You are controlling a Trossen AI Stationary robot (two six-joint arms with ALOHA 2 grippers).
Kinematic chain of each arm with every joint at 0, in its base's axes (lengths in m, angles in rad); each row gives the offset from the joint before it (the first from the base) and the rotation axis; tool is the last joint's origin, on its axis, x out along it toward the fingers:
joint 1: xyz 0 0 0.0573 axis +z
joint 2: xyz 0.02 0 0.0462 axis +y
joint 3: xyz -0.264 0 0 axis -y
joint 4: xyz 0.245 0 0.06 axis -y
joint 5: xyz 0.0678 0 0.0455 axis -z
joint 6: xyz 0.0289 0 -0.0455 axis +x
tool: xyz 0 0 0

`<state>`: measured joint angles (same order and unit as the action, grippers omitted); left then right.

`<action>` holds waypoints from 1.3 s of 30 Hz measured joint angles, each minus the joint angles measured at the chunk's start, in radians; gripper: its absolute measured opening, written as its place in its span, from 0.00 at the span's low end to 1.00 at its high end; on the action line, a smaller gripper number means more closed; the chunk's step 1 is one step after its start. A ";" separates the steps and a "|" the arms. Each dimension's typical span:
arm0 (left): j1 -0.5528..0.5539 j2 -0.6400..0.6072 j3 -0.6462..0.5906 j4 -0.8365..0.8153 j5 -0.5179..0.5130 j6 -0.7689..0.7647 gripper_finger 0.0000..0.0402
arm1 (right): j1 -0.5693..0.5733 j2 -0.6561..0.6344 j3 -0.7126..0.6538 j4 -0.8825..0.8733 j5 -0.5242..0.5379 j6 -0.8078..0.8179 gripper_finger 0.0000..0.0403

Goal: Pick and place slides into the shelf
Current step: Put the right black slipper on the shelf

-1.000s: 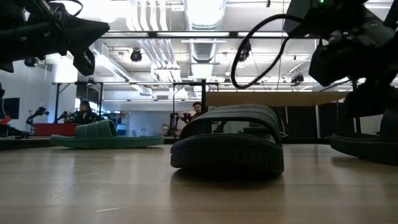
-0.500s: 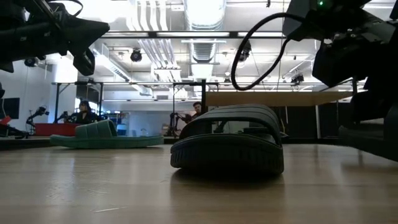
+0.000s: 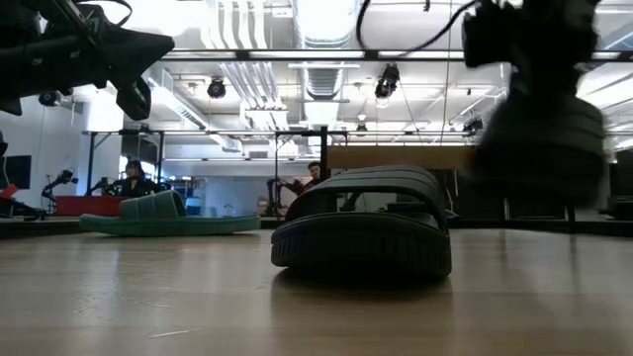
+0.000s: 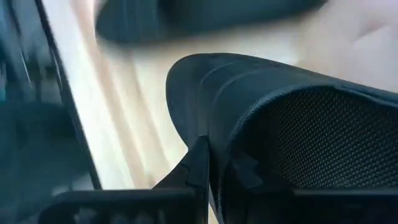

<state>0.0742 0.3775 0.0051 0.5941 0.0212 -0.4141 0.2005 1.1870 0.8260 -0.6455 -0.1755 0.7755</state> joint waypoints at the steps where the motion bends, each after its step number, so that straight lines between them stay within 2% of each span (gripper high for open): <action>1: 0.000 0.000 0.000 0.000 0.000 0.000 0.00 | -0.009 -0.043 0.000 0.001 0.055 0.046 0.03; 3: 0.000 0.000 0.000 0.000 0.000 0.000 0.00 | -0.032 -0.128 -0.002 0.001 0.172 0.168 0.04; 5: 0.000 0.001 0.000 0.000 0.000 0.002 0.00 | -0.054 -0.211 -0.010 -0.001 0.317 0.359 0.04; 8: 0.000 0.002 0.000 -0.001 0.000 0.002 0.00 | -0.060 -0.317 -0.024 -0.001 0.586 0.717 0.06; 10: 0.000 0.002 0.000 -0.001 0.000 0.002 0.00 | -0.054 -0.370 -0.032 0.000 0.783 0.899 0.07; 16: 0.000 0.004 0.000 -0.001 0.000 0.002 0.00 | -0.059 -0.401 -0.040 0.007 1.345 1.171 0.07; 18: 0.000 0.007 0.000 -0.001 0.000 0.002 0.00 | -0.085 -0.381 -0.040 0.016 1.467 1.237 0.07; 21: 0.000 0.014 0.000 -0.001 0.000 0.002 0.00 | -0.162 -0.343 -0.040 0.042 1.454 1.307 0.07; 26: 0.000 0.027 0.000 0.000 0.000 0.002 0.00 | -0.317 -0.243 -0.041 0.128 1.234 1.352 0.07; 29: 0.000 0.032 0.000 0.000 0.000 0.002 0.00 | -0.398 -0.180 -0.042 0.253 1.196 1.299 0.07; 33: 0.000 0.034 0.000 0.000 0.000 0.002 0.00 | -0.493 -0.112 -0.038 0.513 1.174 1.120 0.07; 36: 0.000 0.033 0.000 0.000 0.000 0.001 0.00 | -0.567 -0.052 -0.027 0.719 1.055 1.010 0.07; 39: 0.000 0.034 0.000 0.000 0.000 0.001 0.00 | -0.627 0.026 -0.001 0.770 0.901 0.975 0.07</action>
<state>0.0746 0.4115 0.0049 0.5941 0.0212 -0.4133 -0.4266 1.2127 0.8248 0.1244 0.7259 1.7506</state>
